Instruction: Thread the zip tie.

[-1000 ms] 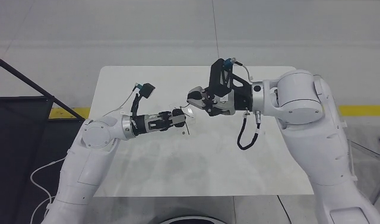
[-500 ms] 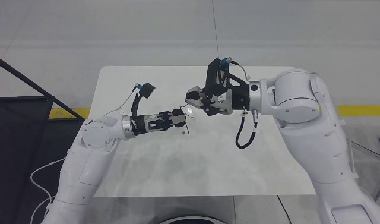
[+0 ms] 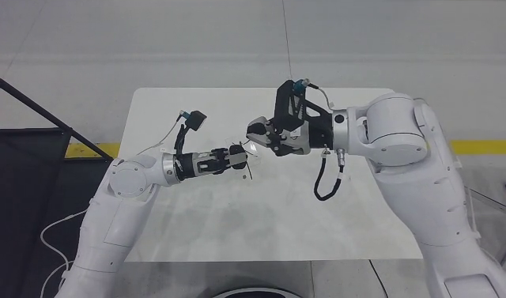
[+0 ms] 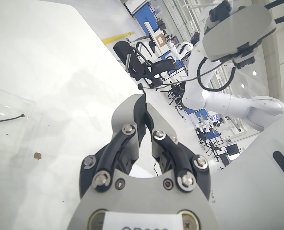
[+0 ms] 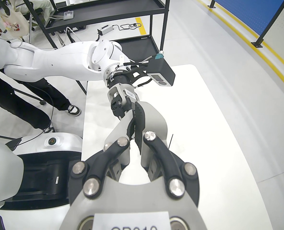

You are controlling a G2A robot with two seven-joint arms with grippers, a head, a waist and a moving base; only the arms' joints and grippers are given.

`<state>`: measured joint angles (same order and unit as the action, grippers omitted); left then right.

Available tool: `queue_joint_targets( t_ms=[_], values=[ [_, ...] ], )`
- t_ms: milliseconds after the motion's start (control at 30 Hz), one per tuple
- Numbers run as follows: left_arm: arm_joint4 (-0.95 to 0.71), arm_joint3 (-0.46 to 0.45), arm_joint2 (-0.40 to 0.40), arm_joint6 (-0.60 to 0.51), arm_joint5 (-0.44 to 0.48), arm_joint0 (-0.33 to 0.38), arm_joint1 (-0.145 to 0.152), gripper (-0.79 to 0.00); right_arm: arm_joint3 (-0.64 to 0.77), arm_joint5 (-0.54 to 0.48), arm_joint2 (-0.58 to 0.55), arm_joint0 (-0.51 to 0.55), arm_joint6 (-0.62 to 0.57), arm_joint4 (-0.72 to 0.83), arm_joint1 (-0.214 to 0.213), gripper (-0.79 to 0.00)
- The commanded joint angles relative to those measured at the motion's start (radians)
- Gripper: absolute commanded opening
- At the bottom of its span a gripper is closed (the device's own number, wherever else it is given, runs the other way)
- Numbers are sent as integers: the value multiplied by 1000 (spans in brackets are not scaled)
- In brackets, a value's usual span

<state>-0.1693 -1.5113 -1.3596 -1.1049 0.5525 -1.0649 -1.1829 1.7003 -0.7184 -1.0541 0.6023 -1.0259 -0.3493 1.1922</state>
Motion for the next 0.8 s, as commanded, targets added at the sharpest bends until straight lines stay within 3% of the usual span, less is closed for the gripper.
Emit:
queue_joint_targets(
  t_ms=[0, 767],
  values=[
    [0, 0, 0, 0, 0, 0, 0, -785, -5, 2, 4, -3, 4, -2, -1, -785],
    [0, 0, 0, 0, 0, 0, 0, -785, 20, 63, 26, -17, 76, -107, -19, -785]
  ],
)
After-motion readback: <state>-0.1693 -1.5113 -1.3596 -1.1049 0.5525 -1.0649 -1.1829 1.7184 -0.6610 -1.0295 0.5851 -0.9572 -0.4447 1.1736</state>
